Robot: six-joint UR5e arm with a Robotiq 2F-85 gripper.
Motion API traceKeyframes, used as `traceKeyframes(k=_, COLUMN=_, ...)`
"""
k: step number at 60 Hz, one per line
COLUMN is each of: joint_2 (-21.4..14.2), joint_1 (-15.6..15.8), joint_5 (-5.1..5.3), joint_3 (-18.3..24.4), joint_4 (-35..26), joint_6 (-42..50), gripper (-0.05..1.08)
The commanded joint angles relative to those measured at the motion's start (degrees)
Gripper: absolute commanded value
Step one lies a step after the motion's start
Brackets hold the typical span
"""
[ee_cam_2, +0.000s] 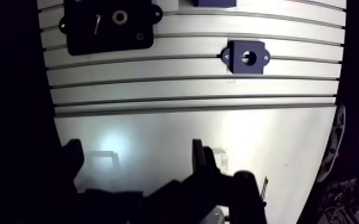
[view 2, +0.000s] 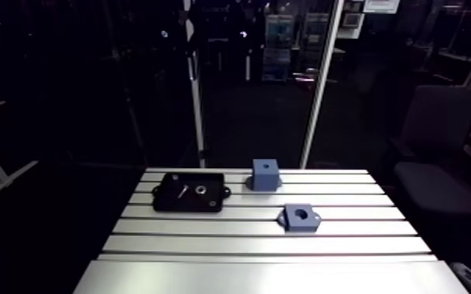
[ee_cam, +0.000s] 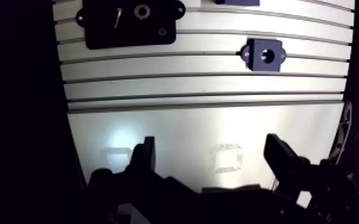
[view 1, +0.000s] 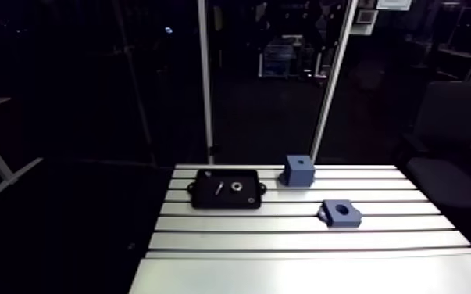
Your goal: Pick up the bearing and press it into the housing until flush.
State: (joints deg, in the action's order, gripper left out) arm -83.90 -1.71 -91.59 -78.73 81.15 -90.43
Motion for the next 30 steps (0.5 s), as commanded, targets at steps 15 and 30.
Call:
traceKeyframes(k=15, joint_2=4.41, joint_1=0.64, joint_5=0.84, joint_3=-1.03, joint_4=8.13, joint_6=1.22, gripper=0.01)
traceKeyframes(k=30, joint_2=7.24, joint_1=3.00, joint_5=1.29, joint_3=-3.74, joint_4=15.15, joint_6=1.34, gripper=0.02)
